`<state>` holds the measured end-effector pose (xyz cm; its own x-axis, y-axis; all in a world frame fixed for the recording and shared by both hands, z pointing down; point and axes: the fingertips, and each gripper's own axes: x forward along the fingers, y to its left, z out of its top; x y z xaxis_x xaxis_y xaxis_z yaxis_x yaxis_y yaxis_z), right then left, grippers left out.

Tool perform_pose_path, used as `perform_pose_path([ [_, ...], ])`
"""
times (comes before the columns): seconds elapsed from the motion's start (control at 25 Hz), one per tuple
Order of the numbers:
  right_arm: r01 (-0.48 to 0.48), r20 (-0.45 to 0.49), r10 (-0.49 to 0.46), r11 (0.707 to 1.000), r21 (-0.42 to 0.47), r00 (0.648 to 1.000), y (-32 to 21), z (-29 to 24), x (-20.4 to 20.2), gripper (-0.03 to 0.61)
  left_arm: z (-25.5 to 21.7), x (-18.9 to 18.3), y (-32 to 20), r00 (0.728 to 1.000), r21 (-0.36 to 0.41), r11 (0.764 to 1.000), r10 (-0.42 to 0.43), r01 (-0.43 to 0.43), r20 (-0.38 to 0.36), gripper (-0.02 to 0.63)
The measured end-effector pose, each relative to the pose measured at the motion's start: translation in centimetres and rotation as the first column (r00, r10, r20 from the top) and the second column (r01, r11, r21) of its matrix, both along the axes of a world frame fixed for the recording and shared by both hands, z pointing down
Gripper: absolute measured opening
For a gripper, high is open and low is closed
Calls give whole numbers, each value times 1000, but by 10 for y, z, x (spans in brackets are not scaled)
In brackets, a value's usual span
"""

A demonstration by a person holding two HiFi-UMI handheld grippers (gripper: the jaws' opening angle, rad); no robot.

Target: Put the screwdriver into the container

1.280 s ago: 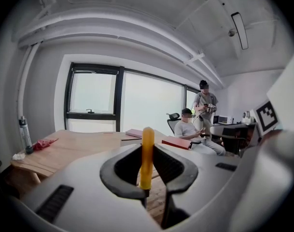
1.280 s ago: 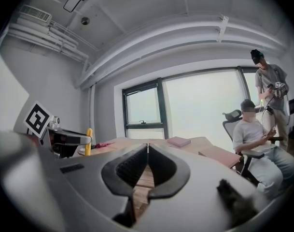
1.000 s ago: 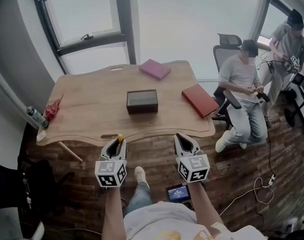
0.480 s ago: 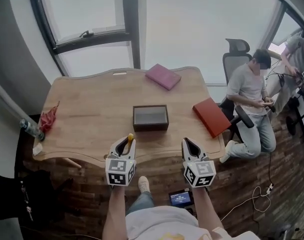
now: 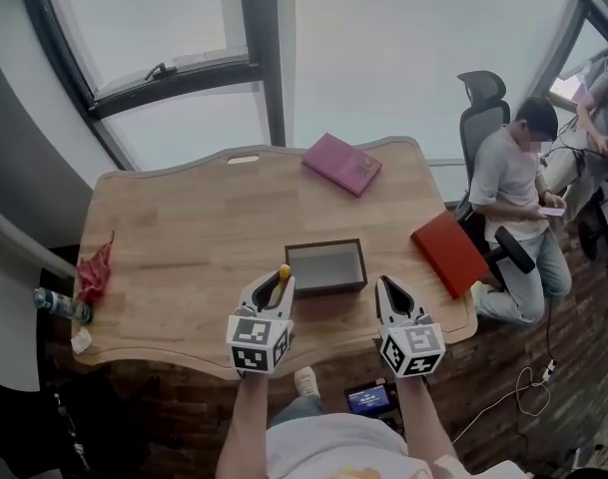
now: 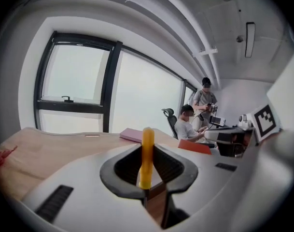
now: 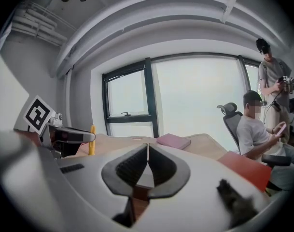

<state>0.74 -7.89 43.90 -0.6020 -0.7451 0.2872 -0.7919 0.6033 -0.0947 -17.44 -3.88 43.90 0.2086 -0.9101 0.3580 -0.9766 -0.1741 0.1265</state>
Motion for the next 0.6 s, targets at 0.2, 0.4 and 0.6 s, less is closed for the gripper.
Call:
perform_pose_path([
  [0.2,-38,-20,38,999,2,999,-14,6,-12,34,1,-16,-29,999,7,1000,31,-31,-40,78],
  [0.4,-69,-32,69,998,9,997,-18,3,-7,34,0,-11,-42,996,9,997,72,-72,-55,78],
  [0.6,-103,-18,104,994,24,994,-17,-5,0,34,-9,5,-47,991,21,991,130,-129,-41,78],
])
